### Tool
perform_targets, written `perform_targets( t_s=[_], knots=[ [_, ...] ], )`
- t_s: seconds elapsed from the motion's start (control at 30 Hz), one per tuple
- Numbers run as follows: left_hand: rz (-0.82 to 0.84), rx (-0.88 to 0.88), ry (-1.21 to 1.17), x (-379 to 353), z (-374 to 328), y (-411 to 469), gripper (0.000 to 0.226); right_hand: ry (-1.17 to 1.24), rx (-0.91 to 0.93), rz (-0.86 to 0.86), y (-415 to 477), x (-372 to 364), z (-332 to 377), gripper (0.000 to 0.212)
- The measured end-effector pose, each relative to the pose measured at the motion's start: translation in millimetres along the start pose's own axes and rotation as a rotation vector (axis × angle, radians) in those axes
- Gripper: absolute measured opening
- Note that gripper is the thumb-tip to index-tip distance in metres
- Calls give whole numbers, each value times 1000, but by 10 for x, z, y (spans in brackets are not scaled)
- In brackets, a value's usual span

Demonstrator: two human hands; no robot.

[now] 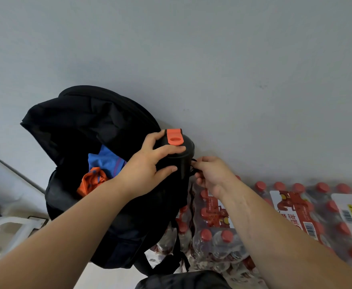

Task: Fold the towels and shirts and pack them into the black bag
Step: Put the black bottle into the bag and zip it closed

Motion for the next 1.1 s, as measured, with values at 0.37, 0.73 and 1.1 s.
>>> perform_targets(
  t_s=[0.37, 0.73, 1.1],
  knots=[
    [169, 37, 40, -27, 39, -177, 58, 43, -9, -37, 49, -17, -28, 23],
    [123, 58, 172, -151, -74, -202, 55, 57, 29, 1, -24, 9, -163, 18],
    [-184, -178, 318, 505, -361, -360, 30, -285, 794, -329, -828, -352, 358, 13]
  ],
)
Point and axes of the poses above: each hand's wrist, its own y-axis towards the middle knuckle, its own x-axis out of the back of the hand, z = x × y, the point moved 4 cm from there along y, towards the middle knuckle, and after that the axes turned 8 degrees about -x, right-handed, at the moved point
